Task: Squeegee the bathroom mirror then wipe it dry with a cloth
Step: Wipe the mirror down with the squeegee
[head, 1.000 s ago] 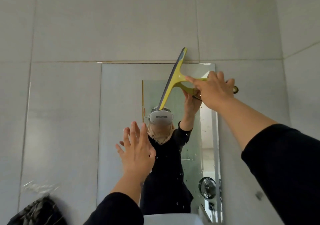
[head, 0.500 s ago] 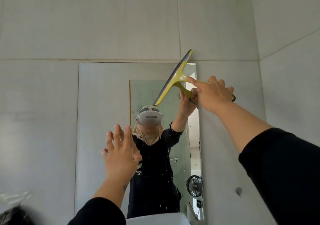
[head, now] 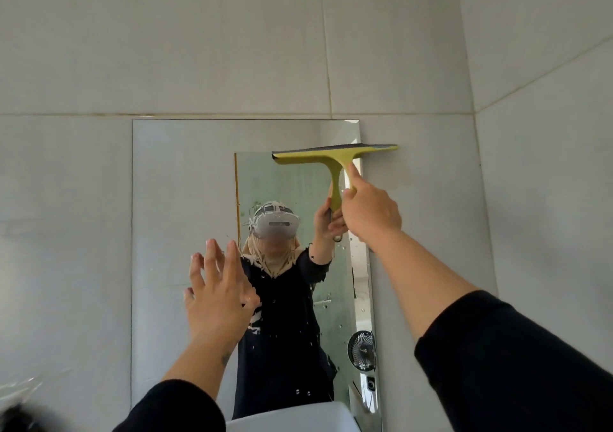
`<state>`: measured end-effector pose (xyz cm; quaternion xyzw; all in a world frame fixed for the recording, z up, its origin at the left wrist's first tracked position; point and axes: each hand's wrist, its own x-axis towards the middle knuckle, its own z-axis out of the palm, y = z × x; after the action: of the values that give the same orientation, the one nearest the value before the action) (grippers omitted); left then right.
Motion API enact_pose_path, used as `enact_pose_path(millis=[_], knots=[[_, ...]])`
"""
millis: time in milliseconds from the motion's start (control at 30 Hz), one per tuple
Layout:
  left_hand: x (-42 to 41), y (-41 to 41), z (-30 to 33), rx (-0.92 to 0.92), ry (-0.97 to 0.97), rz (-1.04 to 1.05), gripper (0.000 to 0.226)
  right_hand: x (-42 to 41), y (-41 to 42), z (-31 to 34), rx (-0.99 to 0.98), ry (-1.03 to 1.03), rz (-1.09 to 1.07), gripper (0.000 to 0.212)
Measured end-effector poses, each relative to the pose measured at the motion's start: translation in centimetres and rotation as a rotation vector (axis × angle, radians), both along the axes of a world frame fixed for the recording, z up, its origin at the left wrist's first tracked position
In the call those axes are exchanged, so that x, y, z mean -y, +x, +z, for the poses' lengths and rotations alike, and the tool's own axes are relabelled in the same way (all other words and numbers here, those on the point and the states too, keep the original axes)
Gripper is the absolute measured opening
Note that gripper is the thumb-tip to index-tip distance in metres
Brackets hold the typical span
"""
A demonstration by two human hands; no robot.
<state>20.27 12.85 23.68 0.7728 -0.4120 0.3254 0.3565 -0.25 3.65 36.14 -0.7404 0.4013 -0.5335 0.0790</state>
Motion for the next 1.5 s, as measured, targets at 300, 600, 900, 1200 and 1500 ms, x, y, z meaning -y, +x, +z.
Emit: enact_pose_path(millis=[300, 600, 900, 1200, 1500], knots=[[-2.6, 2.7, -1.5, -0.008, -0.042, 0.066, 0.098, -3.3, 6.0, -1.5, 0.359, 0.158, 0.301, 0.057], [-4.9, 4.0, -3.1, -0.037, 0.036, 0.047, 0.097, -8.3, 13.6, -2.8, 0.367, 0.097, 0.348, 0.059], [-4.3, 5.3, -4.5, -0.039, 0.135, 0.016, 0.096, -11.8, 17.7, -3.5, 0.183, -0.031, 0.308, 0.057], [-6.3, 4.9, -3.6, -0.071, 0.219, 0.004, 0.094, -12.0, 18.2, -4.8, 0.060, -0.135, 0.280, 0.058], [-6.2, 3.9, -3.2, -0.154, 0.184, -0.008, 0.088, -9.9, 14.5, -4.7, -0.302, -0.323, 0.185, 0.054]])
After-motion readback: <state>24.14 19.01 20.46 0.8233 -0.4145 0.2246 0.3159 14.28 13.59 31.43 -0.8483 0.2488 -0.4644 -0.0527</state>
